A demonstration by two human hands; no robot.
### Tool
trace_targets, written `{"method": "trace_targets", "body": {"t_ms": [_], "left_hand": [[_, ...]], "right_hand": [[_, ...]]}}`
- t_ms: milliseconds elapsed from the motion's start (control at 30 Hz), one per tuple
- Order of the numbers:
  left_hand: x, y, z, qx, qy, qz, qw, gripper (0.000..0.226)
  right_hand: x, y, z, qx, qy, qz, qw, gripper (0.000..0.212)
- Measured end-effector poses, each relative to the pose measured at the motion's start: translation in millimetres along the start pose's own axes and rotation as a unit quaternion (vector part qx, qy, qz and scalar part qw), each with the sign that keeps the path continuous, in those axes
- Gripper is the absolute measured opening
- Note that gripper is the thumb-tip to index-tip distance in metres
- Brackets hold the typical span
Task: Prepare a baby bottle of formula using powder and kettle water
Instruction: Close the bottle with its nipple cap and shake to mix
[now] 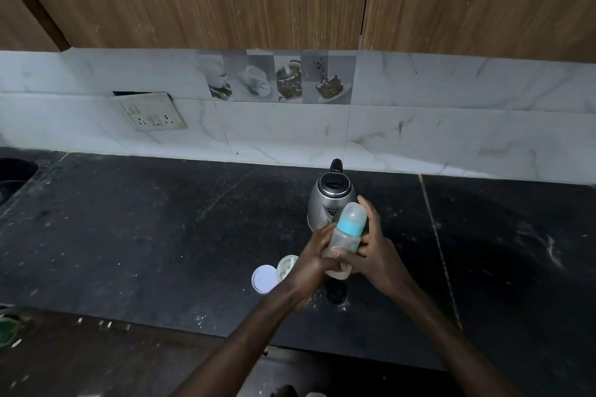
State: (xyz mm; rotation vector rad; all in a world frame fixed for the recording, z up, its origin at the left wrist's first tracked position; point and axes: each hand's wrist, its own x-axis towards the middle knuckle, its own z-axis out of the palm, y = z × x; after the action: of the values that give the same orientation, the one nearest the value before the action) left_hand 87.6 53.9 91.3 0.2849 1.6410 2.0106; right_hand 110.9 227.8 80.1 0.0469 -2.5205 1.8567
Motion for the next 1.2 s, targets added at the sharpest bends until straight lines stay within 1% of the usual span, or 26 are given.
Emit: {"method": "trace_targets", "body": {"t_ms": [33,67,100,133,167,200,233,267,300,367,400,500,533,600,700,767,867,933,1000,1067,1100,1133,1200], "left_hand": [[-1.0,-0.1,-3.8,-0.049,-0.021,-0.012,0.998,0.07],[-1.8,-1.4,-8.3,-0.09,-0.015,-0.025,0.996,0.068],[-2.6,-1.7,-12.9,-0.124,0.017,-0.04,0.991,0.066],[-2.4,-1.3,-17.4,-0.155,0.065,-0.051,0.984,0.064],[-1.9,-1.8,-22.7,-0.183,0.109,-0.056,0.975,0.062],[-0.5,-2.1,-27.6,-0.208,0.144,-0.058,0.966,0.059],[0.6,-2.5,-32.1,-0.234,0.17,-0.063,0.955,0.053],[1.0,-3.4,-36.7,-0.257,0.192,-0.071,0.944,0.048],[1.4,-5.0,-40.0,-0.276,0.211,-0.083,0.934,0.046],[3.3,-9.4,-44.7,-0.297,0.229,-0.117,0.92,0.049],[3.9,-12.9,-45.2,-0.299,0.231,-0.132,0.917,0.052],[3.0,-20.6,-37.4,-0.307,0.205,-0.156,0.916,0.06],[2.0,-20.8,-32.7,-0.319,0.189,-0.155,0.915,0.064],[0.1,-21.0,-26.3,-0.374,0.146,-0.145,0.904,0.068],[-4.0,-18.7,-27.0,-0.423,0.094,-0.127,0.892,0.067],[-6.1,-19.4,-28.8,-0.438,0.071,-0.129,0.887,0.064],[-6.8,-15.0,-24.2,-0.43,0.058,-0.129,0.892,0.062],[-4.7,-10.9,-22.4,-0.437,0.044,-0.116,0.891,0.061],[-2.8,-9.7,-20.9,-0.444,0.028,-0.107,0.889,0.064],[0.4,-9.5,-18.4,-0.447,0.022,-0.106,0.888,0.068],[1.9,-10.6,-17.4,-0.442,0.027,-0.106,0.89,0.069],[3.7,-12.1,-17.7,-0.434,0.035,-0.105,0.894,0.069],[8.4,-16.2,-20.8,-0.424,0.063,-0.106,0.897,0.068]], "right_hand": [[1.1,-4.8,-2.5,-0.01,0.008,-0.004,1.0,0.116],[3.1,-10.3,-6.9,-0.02,0.028,-0.014,0.999,0.114],[5.8,-16.7,-13.0,-0.02,0.063,-0.028,0.997,0.113],[8.3,-22.7,-20.1,-0.007,0.121,-0.042,0.992,0.111],[10.3,-27.8,-25.5,0.022,0.198,-0.054,0.978,0.11],[11.0,-31.2,-27.5,0.061,0.274,-0.064,0.958,0.109],[10.8,-33.2,-24.9,0.095,0.326,-0.064,0.939,0.107],[9.1,-37.6,-17.1,0.108,0.337,-0.048,0.934,0.106],[6.3,-40.7,-7.1,0.093,0.304,-0.024,0.948,0.104],[-0.4,-36.1,11.8,0.023,0.192,0.01,0.981,0.106],[-3.2,-31.8,17.4,0.003,0.173,0.006,0.985,0.107],[-8.6,-26.6,29.3,0.038,0.224,-0.006,0.974,0.111],[-11.1,-28.4,38.2,0.036,0.225,-0.006,0.974,0.111],[-18.8,-30.9,58.4,0.018,0.181,0.0,0.983,0.108],[-28.7,-30.5,68.1,0.015,0.12,0.004,0.993,0.108],[-31.9,-30.1,63.3,0.02,0.106,-0.004,0.994,0.108],[-32.8,-35.1,56.9,0.018,0.095,0.002,0.995,0.115],[-29.6,-38.9,51.9,-0.009,0.083,-0.003,0.997,0.121],[-25.7,-41.8,47.1,-0.04,0.071,-0.014,0.997,0.121],[-20.8,-46.7,41.0,-0.05,0.07,-0.023,0.996,0.117],[-18.1,-50.7,35.9,-0.057,0.082,-0.029,0.995,0.114],[-15.4,-53.7,30.0,-0.057,0.113,-0.04,0.991,0.113],[-11.8,-56.4,20.8,-0.022,0.244,-0.074,0.967,0.112]]}}
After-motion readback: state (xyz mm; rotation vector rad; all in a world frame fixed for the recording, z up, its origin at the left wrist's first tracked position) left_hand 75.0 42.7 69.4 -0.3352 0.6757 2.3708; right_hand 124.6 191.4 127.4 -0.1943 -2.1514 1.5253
